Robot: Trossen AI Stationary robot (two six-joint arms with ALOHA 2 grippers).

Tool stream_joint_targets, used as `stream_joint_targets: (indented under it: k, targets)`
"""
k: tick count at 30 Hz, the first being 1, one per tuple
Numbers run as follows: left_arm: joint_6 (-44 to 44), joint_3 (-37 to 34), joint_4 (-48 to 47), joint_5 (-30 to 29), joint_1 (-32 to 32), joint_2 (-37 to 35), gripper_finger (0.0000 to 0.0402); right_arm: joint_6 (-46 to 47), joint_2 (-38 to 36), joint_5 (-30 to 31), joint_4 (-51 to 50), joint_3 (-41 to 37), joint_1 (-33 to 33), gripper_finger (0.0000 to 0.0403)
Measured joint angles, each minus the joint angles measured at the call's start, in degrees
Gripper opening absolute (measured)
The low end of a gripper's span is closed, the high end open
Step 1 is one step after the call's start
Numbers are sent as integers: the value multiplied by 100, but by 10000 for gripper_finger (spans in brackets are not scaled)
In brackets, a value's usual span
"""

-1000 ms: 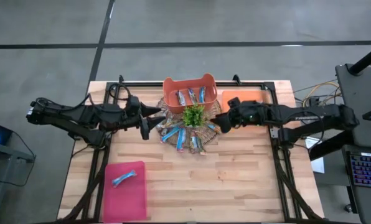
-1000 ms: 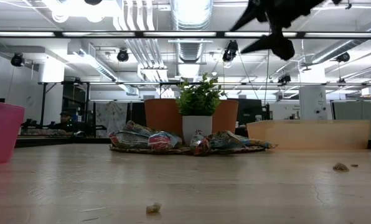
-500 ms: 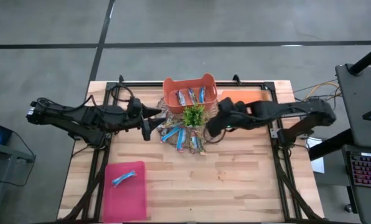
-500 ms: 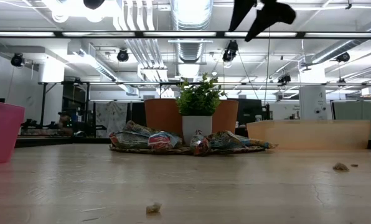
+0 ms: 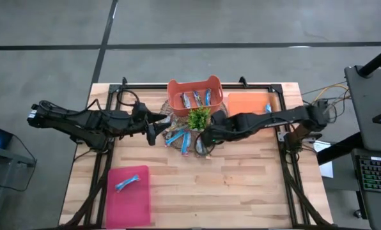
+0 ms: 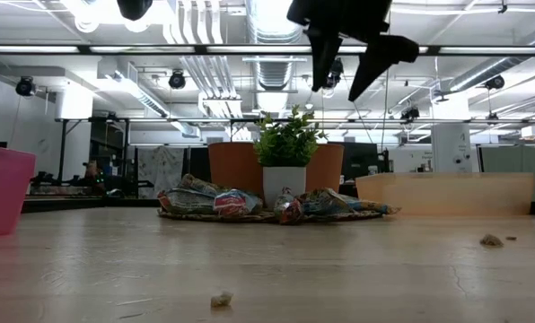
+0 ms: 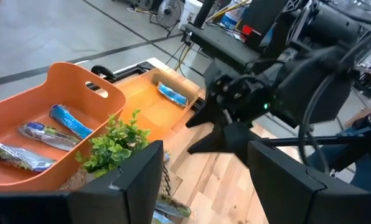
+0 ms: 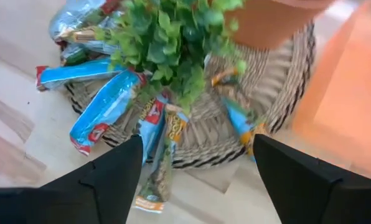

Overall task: Pick and place Granola Bars by type
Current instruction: Put the orange granola bar into the orange bin

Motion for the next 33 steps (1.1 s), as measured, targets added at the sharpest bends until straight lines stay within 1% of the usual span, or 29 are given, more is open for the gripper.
stream_joint_targets:
  k: [6,10,20,33]
  targets:
    - [6,0,1,55,0,0,216,719,350,-152,2,-2,90,308]
    - [63,0,0,92,1,0,216,914,621,-304,48,-2,181,306]
    - [122,0,36,98,2,-2,216,1074,1261,-463,174,-12,433,301]
    - [131,0,175,108,0,-4,216,734,2231,-588,534,-23,428,297]
